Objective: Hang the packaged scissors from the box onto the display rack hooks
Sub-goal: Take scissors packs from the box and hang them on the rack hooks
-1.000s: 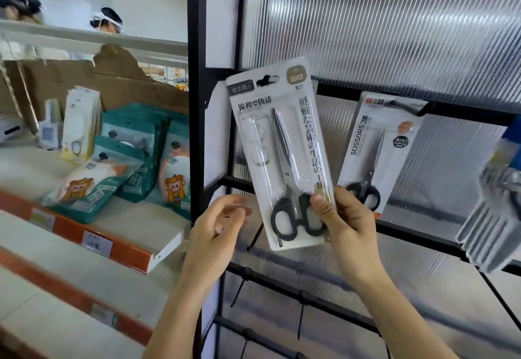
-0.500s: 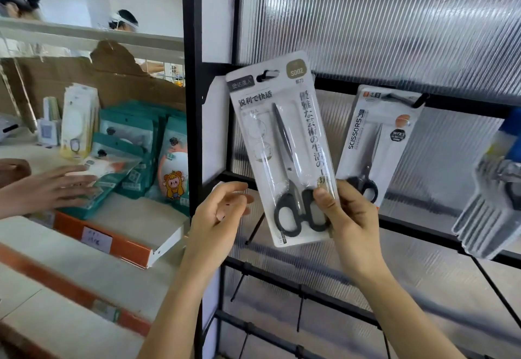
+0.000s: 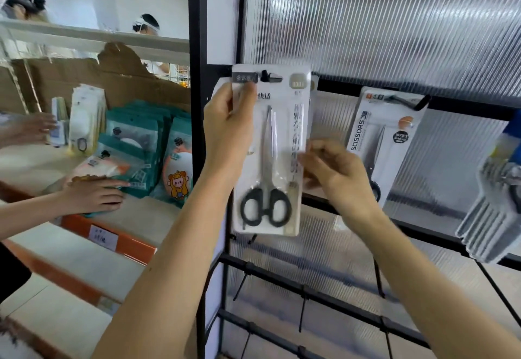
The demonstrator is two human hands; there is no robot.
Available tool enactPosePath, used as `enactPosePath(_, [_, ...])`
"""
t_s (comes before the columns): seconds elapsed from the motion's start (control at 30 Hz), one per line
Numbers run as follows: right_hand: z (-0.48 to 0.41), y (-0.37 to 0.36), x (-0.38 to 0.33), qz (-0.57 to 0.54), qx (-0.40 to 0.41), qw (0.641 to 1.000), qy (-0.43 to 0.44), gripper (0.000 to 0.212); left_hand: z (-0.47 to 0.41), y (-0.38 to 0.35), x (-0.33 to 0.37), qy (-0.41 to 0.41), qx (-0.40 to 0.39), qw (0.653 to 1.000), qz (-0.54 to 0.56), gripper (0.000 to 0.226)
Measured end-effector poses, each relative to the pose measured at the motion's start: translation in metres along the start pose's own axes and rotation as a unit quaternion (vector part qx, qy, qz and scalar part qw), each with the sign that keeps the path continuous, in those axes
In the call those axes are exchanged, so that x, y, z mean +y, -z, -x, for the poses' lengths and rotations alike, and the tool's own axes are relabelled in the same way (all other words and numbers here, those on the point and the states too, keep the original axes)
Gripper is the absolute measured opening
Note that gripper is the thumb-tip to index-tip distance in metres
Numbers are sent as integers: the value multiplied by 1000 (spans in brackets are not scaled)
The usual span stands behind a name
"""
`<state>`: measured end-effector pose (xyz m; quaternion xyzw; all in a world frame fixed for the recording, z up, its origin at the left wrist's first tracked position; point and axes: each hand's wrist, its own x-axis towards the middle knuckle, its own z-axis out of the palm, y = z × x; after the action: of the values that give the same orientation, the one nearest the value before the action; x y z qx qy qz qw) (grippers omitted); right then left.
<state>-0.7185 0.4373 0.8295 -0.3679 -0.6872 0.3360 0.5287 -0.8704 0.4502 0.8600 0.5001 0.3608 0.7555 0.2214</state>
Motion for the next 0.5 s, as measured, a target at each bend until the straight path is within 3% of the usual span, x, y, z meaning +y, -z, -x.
enactPosePath(0.23, [-69,-17,-45,38,61,995,71,22,-2,0,-15,47,21,998,-29,32])
enactPosePath(0.37, [-91,-16,-37,85,112,989,49,28,-10,4,-21,79,-26,993,-78,18])
enactPosePath(0.5, [-115,-9,-20,132,171,976,38,28,-4,9,-21,65,-17,991,-119,29])
